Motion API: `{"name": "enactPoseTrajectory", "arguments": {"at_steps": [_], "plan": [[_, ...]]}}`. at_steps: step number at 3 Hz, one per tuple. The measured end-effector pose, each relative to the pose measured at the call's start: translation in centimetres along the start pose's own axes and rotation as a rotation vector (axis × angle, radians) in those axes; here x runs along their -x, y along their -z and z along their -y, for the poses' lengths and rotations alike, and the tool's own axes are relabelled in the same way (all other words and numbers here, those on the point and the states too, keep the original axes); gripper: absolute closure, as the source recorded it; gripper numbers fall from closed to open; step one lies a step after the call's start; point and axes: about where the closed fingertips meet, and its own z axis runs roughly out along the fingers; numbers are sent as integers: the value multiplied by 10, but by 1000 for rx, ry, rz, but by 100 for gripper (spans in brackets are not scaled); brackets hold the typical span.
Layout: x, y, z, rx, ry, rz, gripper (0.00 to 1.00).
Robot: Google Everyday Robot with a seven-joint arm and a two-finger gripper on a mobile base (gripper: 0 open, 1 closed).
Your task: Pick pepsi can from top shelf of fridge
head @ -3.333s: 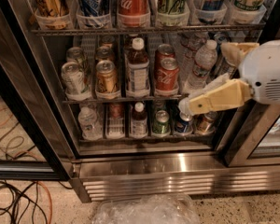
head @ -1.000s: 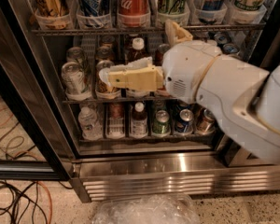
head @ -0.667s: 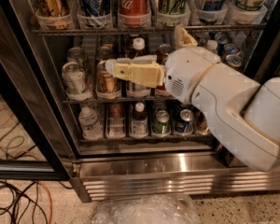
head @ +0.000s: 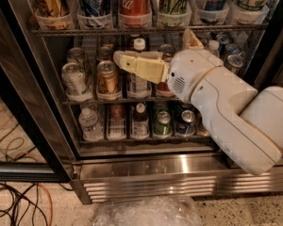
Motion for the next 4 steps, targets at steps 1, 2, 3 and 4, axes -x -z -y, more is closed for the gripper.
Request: {"name": "enactPoseTrajectory", "arguments": {"at_steps": [1, 2, 3, 4], "plan": [[-3, -5, -8, 31, 10, 14, 0], [8, -13, -16, 54, 26, 53, 0], [18, -23, -29, 79, 28, 74, 0], [25, -32, -44, 104, 56, 86, 0]]}}
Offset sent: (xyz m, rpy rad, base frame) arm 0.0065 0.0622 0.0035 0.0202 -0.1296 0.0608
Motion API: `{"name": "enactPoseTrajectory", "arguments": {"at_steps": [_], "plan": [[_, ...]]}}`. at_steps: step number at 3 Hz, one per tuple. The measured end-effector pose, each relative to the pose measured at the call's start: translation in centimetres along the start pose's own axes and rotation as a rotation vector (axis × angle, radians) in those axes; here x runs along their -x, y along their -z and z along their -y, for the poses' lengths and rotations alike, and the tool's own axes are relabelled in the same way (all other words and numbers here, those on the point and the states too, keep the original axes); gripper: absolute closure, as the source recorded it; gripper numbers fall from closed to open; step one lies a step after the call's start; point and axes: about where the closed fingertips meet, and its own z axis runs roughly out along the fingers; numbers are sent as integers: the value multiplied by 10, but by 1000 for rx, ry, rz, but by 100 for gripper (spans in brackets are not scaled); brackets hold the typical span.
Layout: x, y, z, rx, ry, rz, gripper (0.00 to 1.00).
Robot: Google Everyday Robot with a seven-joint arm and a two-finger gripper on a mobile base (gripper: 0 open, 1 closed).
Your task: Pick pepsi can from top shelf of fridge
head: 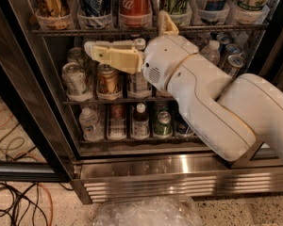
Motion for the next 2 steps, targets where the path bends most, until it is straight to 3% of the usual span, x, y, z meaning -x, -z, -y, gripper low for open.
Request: {"name": "enactPoseTrajectory", "arguments": {"at_steps": [1, 2], "plan": [[-6, -24, -28, 50, 42, -20, 0], [-6, -24, -28, 50, 42, -20, 0]]}}
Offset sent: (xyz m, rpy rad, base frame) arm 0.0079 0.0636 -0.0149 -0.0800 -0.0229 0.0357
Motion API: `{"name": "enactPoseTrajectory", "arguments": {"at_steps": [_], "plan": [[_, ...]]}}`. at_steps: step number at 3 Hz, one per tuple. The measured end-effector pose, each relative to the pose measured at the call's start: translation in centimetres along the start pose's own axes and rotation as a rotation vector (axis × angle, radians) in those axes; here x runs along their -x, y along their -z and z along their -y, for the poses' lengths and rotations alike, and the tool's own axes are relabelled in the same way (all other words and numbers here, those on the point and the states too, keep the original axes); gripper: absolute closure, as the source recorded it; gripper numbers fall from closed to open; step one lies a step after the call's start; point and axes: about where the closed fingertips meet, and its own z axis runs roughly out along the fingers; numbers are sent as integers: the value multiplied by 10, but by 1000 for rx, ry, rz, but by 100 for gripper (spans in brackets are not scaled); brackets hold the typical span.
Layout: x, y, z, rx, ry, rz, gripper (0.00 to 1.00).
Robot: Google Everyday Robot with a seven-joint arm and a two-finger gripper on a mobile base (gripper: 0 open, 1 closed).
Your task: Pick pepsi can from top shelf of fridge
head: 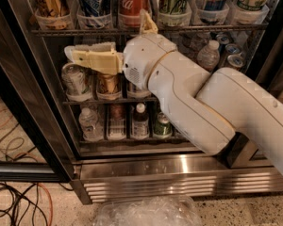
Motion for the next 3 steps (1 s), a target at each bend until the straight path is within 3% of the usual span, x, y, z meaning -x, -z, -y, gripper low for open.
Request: {"name": "enactPoseTrajectory", "arguments": {"at_steps": [2, 3], "plan": [[18, 3, 2, -99, -17, -74, 0], [18, 2, 2, -99, -16, -74, 0]]}}
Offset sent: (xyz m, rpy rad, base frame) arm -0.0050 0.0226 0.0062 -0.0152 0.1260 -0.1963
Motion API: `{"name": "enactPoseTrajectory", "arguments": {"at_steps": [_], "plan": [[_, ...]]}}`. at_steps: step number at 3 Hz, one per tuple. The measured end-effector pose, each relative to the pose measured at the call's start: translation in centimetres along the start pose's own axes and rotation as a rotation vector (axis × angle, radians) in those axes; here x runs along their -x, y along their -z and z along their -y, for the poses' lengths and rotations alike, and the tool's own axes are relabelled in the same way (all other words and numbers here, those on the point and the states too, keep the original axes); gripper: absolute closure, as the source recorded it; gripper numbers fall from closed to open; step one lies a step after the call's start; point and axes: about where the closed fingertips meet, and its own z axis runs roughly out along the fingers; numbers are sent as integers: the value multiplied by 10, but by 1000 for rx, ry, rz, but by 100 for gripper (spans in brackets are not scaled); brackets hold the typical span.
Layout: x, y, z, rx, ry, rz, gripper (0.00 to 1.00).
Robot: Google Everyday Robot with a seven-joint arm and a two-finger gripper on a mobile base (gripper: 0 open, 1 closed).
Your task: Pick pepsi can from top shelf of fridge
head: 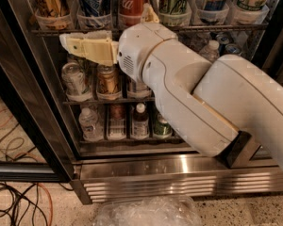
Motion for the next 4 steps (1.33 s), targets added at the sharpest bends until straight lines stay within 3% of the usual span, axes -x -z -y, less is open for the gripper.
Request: {"name": "enactPoseTrajectory", "arguments": {"at_steps": [2, 3, 4], "plan": [[-8, -16, -6, 20, 95, -11, 0], [-13, -39, -9, 17, 178, -21, 0], [-14, -39, -9, 17, 179, -21, 0]]}}
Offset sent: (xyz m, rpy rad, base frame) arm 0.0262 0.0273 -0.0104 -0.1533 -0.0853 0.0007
